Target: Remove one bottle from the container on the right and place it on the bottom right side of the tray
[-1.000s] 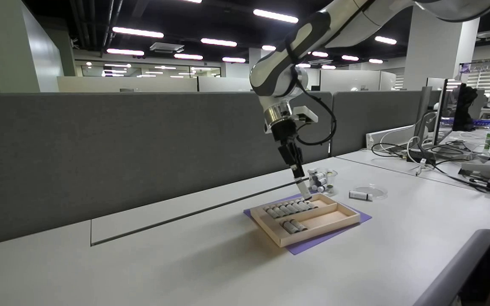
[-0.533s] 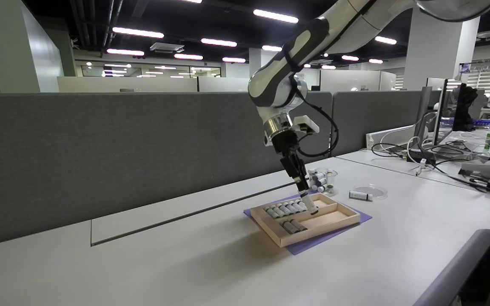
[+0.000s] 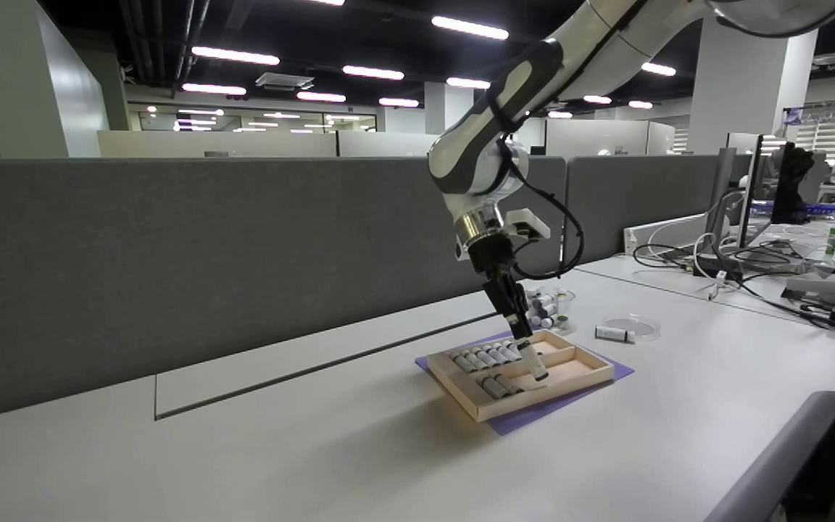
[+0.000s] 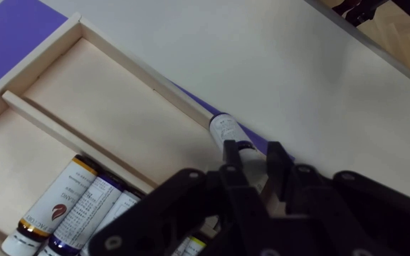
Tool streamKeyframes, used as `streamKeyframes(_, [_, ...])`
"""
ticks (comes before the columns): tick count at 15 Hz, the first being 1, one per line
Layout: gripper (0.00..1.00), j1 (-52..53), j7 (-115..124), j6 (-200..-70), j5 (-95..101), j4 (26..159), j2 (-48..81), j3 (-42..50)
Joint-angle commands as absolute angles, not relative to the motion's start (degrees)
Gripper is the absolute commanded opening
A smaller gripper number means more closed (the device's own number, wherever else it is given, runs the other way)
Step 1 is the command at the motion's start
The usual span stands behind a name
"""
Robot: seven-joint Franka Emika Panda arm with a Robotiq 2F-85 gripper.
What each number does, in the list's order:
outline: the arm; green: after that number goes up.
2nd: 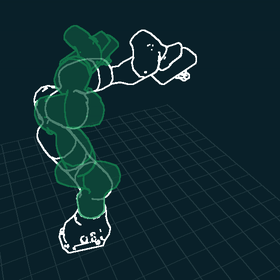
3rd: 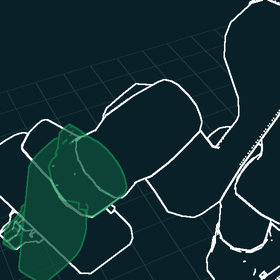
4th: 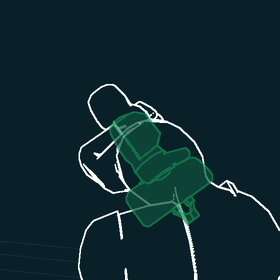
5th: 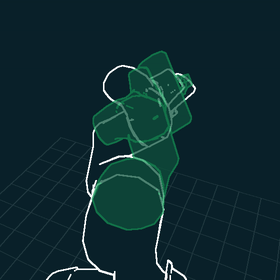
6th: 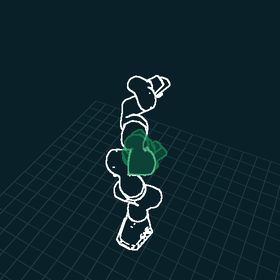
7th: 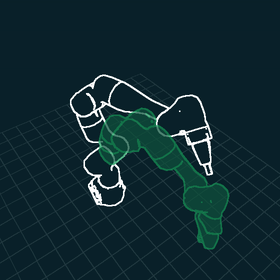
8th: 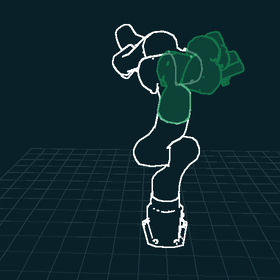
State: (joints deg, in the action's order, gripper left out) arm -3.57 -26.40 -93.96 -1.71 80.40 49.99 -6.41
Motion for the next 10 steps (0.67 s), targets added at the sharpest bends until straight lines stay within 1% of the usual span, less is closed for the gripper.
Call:
streamKeyframes(1, [0.05,-4.4,-25.5,-95.3,-3.0,83.1,48.2,-6.5])
streamKeyframes(10, [0.05,-5.1,-25.4,-95.6,-3.5,83.5,48.9,-6.3])
